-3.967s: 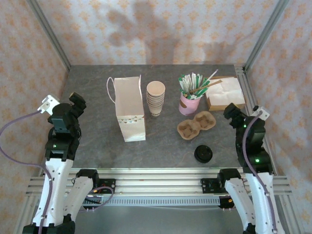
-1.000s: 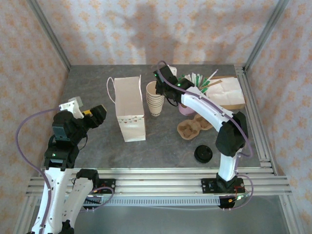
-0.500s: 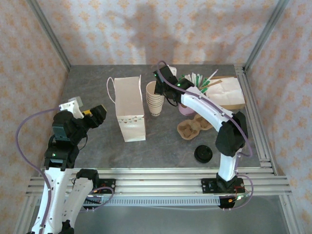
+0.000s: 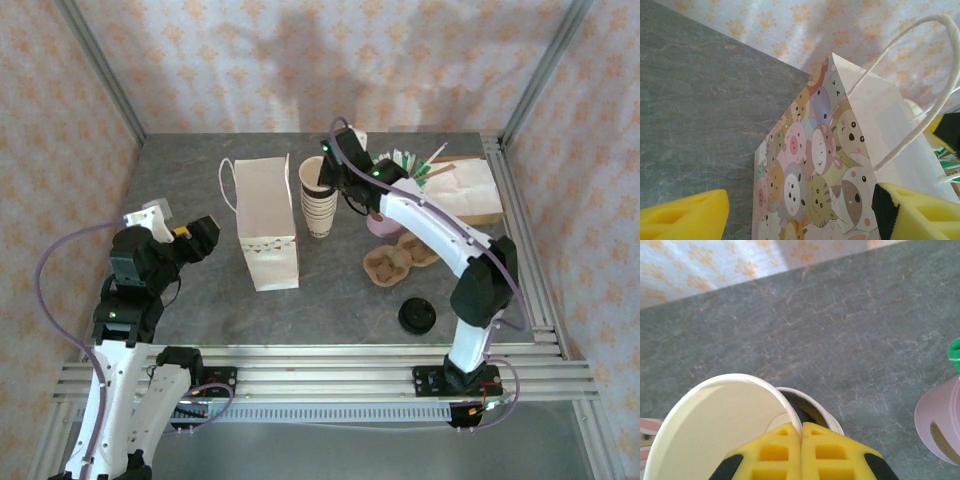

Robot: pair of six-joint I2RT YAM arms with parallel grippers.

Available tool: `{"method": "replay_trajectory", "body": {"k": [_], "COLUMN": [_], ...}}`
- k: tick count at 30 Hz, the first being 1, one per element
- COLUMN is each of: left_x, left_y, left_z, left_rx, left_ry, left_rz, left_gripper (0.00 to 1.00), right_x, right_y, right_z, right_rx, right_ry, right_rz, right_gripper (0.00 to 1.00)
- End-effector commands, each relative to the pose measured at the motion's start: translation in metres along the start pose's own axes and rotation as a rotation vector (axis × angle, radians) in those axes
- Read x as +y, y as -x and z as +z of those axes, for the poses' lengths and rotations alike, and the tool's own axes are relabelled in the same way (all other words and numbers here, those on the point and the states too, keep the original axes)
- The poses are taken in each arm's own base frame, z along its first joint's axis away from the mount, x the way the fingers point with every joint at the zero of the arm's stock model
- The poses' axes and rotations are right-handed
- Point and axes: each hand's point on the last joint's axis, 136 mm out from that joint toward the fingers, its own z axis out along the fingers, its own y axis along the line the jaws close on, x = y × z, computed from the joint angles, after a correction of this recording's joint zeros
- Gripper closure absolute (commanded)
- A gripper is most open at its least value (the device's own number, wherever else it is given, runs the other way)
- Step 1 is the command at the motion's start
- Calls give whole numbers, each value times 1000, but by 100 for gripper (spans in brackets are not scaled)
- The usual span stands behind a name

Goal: Pack the takeout coffee

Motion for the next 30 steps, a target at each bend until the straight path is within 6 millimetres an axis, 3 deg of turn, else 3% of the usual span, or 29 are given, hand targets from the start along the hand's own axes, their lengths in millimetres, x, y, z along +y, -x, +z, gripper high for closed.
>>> {"method": "replay_trajectory", "body": {"k": [1,7,13,16,21,23,27,30], "left_x": [-3,-2,-1,0,-1,-2,-5,-14], "left_y": [-1,-1,-1,-2,-3,-4,-5,-12], "left_z": [2,3,3,4,5,5,1,-11], "left_rx": [4,6,5,9,15,23,35,88], "left_ry": [-19,-14,-7,-2,-10,-16,-24,-60], "left_rz": [7,9,10,9,7,7,43,90], "left_gripper": [23,23,23,23,23,23,22,22], "right_x": [2,10,14,16,14,11,0,-18], "right_y": [24,43,59,56,27,4,-39,-75], "right_z": [-21,-48,-100,-129,-168,-178,-184,-174], "right_rx": [-73,-118,-159,-166,-118,-94,-37,35], "right_ry": [39,94,167,201,233,242,231,195], "right_rz": [57,57,27,-19,-91,-129,-168,-171], "right_gripper": [100,100,100,100,100,100,100,100]}}
